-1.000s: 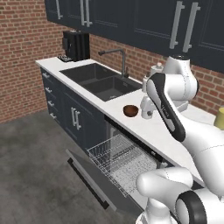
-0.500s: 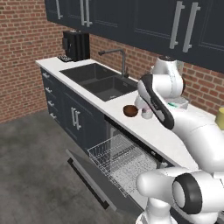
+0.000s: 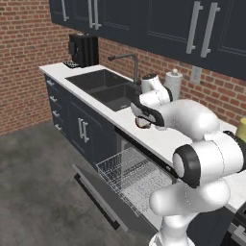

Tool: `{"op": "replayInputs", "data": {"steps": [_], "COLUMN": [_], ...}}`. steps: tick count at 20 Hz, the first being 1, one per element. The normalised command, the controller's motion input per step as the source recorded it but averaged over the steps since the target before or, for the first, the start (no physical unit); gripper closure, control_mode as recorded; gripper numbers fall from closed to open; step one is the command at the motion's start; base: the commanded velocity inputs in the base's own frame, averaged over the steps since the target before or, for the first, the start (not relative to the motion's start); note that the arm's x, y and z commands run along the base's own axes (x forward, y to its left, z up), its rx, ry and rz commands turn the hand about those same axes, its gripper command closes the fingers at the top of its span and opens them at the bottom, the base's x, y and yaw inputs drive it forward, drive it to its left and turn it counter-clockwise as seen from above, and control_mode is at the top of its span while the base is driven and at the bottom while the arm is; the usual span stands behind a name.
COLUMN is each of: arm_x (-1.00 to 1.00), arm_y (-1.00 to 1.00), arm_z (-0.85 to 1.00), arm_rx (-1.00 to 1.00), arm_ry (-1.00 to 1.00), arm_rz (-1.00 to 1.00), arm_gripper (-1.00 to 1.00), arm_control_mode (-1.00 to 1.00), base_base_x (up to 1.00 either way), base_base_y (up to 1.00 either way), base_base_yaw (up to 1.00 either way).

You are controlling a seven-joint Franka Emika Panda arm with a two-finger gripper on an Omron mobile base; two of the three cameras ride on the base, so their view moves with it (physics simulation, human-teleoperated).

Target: Pick up the cup and bowl from the counter, place them in the dishwasher, and close the dishwasher door.

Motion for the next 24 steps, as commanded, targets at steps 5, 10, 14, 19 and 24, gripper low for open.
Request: {"op": "replayInputs", "data": {"steps": [5,10,14,19,24], "arm_x": [0.95,0.72,0.17,0.01,0.12], "arm_y": [0.0,-0.24,-0.67,-0.64,-0.21], "arm_z": [-0.17,-0.19,0.0,-0.14,-0.36], "arm_rx": [-0.14,-0.14,-0.04,-0.05,-0.02], "arm_ry": [0.0,0.0,0.0,0.0,0.02], "arm_rz": [0.04,0.0,0.01,0.01,0.01], "arm_gripper": [-1.0,-1.0,-1.0,-1.0,-1.0], "arm_control_mode": [-1.0,-1.0,-1.0,-1.0,-1.0], "base_base_x": [0.0,0.0,0.0,0.0,0.0], "base_base_y": [0.0,0.0,0.0,0.0,0.0], "base_base_yaw": [0.0,0.0,0.0,0.0,0.0]}}
